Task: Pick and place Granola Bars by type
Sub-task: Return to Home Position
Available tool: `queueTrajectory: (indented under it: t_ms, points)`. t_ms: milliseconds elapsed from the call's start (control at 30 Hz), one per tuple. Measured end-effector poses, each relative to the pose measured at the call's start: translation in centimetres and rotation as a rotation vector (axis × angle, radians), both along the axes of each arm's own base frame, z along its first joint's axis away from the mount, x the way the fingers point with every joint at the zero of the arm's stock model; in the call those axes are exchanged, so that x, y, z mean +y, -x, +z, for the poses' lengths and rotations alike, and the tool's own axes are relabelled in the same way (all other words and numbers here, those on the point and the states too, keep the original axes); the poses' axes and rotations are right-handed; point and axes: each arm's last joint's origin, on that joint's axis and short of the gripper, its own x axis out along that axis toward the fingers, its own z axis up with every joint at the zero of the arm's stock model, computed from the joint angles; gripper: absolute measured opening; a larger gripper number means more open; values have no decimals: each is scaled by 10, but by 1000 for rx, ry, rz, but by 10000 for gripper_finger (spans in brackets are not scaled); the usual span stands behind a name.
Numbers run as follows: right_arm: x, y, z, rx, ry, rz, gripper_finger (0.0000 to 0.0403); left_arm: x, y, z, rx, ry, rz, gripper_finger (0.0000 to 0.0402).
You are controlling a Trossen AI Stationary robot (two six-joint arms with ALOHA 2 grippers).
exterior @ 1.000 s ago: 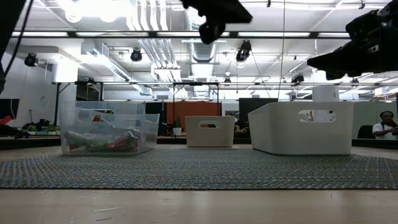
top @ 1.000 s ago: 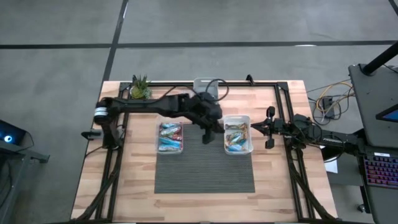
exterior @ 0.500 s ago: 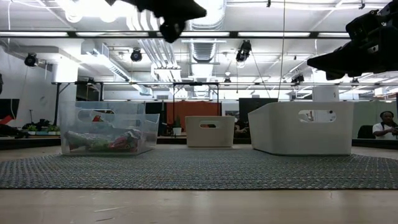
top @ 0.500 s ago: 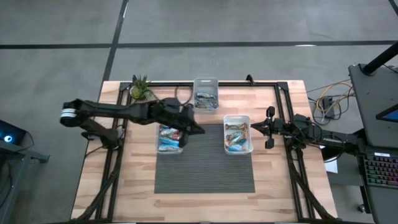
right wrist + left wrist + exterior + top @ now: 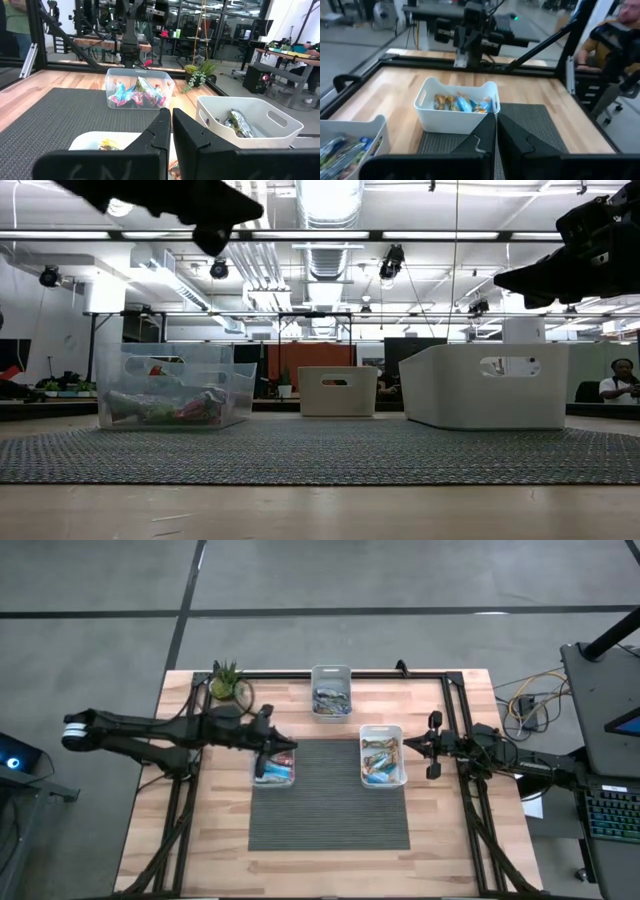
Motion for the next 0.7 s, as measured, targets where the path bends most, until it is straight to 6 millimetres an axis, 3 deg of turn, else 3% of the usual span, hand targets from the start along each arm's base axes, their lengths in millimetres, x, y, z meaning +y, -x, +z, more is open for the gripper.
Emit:
queueTrajectory:
  t_ms: [233, 433, 700]
  points:
    - [0, 0, 0, 0, 1, 0, 9, -2, 30, -26, -37, 2, -4, 0]
    - [0, 0, 0, 0, 1, 0, 9, -3, 54, -26, -113, 3, -4, 0]
    - [0, 0, 0, 0, 0, -1, 9, -4, 77, -46, -145, 6, -3, 0]
